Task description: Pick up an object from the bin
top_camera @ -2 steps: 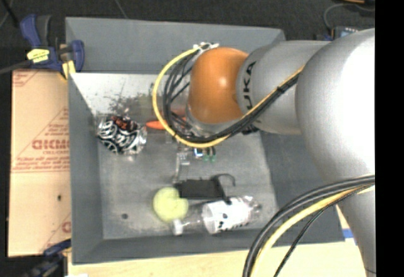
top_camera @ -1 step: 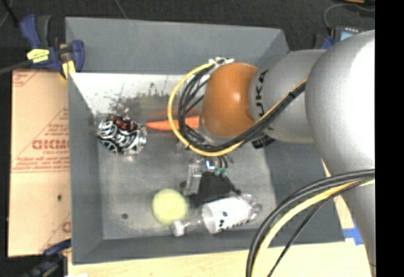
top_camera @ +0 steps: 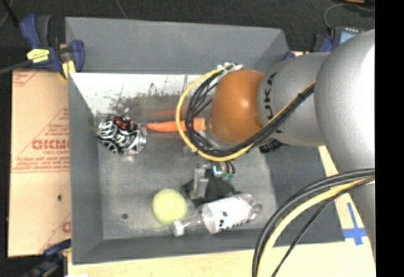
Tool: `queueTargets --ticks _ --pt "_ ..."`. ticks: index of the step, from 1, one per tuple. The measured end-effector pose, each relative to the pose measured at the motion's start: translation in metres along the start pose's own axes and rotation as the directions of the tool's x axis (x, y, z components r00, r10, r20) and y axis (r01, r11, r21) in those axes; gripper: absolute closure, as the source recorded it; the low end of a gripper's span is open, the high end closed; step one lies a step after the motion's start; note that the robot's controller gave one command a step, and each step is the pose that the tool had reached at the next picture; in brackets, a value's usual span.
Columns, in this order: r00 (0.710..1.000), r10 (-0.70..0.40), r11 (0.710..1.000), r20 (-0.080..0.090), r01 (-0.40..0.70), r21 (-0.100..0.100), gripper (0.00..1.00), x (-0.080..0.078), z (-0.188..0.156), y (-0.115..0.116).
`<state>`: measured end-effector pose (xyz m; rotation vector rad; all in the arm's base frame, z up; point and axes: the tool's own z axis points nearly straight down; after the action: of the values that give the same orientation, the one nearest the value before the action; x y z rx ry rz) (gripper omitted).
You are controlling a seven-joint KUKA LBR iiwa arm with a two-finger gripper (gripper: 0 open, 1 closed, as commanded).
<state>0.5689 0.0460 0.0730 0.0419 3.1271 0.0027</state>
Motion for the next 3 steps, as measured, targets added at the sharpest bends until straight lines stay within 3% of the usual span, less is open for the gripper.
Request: queueTargets --ticks 1,3 --pt "0.999 -0.040 0.999 -0.005 0.040 -0.001 1.00 -0.0060 0.0014 -0.0171" --pt "0.999 -0.036 0.999 -0.005 0.036 -0.002 1.00 -0.0060 0.0014 -0.0172"
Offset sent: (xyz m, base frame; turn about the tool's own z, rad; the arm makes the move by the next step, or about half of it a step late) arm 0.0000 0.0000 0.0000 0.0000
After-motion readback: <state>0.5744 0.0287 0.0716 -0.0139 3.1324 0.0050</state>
